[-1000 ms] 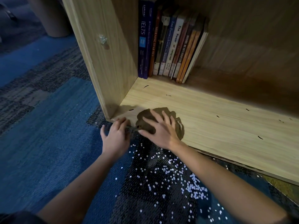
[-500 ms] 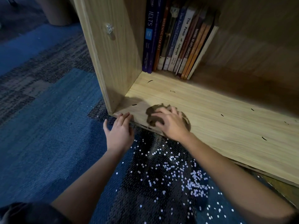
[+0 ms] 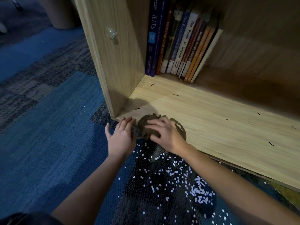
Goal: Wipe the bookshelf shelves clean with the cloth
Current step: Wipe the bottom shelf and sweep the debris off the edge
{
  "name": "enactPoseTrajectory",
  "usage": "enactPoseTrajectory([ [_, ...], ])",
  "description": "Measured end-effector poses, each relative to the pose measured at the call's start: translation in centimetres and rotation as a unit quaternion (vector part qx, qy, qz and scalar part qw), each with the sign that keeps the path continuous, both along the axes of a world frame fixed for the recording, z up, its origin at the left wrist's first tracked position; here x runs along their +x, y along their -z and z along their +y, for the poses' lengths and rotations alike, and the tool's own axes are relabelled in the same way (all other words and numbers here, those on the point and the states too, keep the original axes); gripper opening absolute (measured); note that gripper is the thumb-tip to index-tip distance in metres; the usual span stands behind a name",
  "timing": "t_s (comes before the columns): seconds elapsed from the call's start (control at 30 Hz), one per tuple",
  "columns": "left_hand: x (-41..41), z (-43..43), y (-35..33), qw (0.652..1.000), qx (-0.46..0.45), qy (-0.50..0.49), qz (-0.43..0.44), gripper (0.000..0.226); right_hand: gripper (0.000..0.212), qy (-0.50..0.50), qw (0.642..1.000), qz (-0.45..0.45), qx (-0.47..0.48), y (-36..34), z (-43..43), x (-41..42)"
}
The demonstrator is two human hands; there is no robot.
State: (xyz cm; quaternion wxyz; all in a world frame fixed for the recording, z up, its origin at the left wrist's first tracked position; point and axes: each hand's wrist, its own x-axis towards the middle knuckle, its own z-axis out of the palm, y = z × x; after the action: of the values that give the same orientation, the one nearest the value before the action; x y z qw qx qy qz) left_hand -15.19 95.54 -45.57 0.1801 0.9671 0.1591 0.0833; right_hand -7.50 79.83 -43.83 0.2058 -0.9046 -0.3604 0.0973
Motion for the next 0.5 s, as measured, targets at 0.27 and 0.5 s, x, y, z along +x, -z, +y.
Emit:
enactPoseTrajectory([
  [0.27, 1.2, 2.9, -0.8, 0.997, 0.051, 0.060, 0.027, 0.044, 0.036, 0.101, 0.993, 0.013, 0.054, -0.2, 1.9, 5.7],
  [0.5, 1.5, 1.3, -0.2, 0.999, 0.030, -0.019, 0.030, 0.055, 0.033, 0.053, 0.992, 0.046, 0.101, -0.3, 6.2, 3.9],
])
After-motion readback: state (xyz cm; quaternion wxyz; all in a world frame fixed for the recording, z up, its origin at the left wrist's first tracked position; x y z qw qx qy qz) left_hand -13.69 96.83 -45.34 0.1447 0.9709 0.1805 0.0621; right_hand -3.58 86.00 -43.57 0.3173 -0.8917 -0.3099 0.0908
